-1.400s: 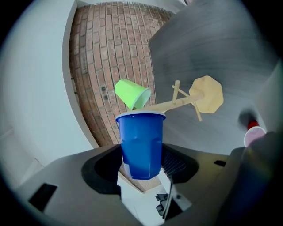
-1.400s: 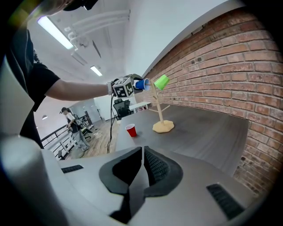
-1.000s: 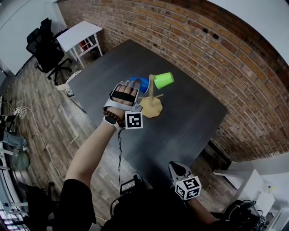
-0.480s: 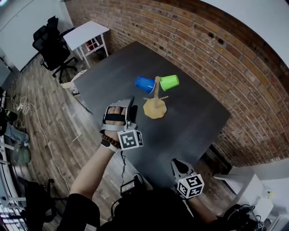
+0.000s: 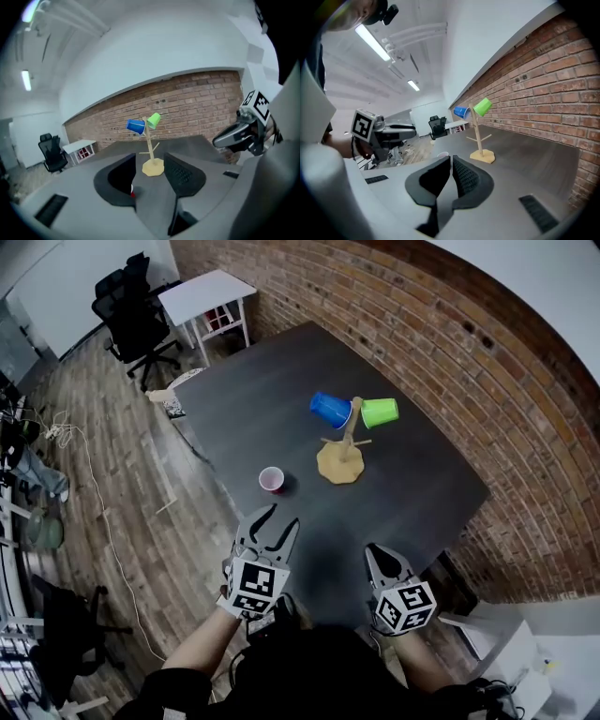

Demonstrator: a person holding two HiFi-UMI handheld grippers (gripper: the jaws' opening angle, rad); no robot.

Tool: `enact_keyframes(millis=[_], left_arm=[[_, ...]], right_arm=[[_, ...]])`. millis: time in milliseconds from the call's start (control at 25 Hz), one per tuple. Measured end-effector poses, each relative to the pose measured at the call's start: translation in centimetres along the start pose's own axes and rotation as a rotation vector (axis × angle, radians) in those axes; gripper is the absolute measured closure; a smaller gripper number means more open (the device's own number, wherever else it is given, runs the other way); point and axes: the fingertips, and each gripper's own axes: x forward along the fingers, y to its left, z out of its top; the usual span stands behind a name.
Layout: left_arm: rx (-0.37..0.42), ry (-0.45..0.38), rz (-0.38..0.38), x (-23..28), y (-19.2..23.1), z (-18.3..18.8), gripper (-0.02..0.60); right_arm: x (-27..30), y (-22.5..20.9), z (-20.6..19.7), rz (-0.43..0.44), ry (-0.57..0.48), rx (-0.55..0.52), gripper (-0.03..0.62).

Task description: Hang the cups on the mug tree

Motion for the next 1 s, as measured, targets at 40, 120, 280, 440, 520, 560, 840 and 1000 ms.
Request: enact_keyframes(millis=[40, 120, 280, 440, 520, 560, 840, 1000], left_arm=[[-0.044, -0.012, 0.001, -0.9, -0.2, 0.1, 0.398], [-0.126, -0.032, 0.016, -2.7, -0.2, 0.1, 0.461], [-0.224, -0.066, 0.056, -5.3, 0.3, 0.1, 0.520], [-0.275, -0.072, 0.071, -6.6, 0.5, 0.0, 0.541], [-0.312, -0.075, 0.057, -6.8, 0.0, -0.1, 0.541], [-0.328, -0.079, 0.051, -6.9, -0.2, -0.1, 0.543], [-0.386, -0.081, -0.048, -6.6, -3.8, -0.1, 0.541], [-0.398, -0.105, -0.092, -6.6, -5.1, 0.3, 0.541]], right_arm=[[0.1, 0.1, 0.8, 0.007, -0.017, 0.007, 0.554], [0.3, 0.6, 2.6, 0.020, -0.050, 0.014, 0.554], [0.1, 1.8, 5.6, 0.040, -0.113, 0.008, 0.554], [-0.5, 3.0, 7.3, 0.048, -0.174, -0.019, 0.554], [-0.8, 3.2, 7.4, 0.024, -0.202, -0.064, 0.554], [-1.0, 3.3, 7.3, 0.007, -0.210, -0.077, 0.554], [-1.1, 3.8, 5.4, 0.011, -0.190, -0.013, 0.554], [-1.0, 4.5, 5.0, 0.037, -0.195, -0.003, 0.554]])
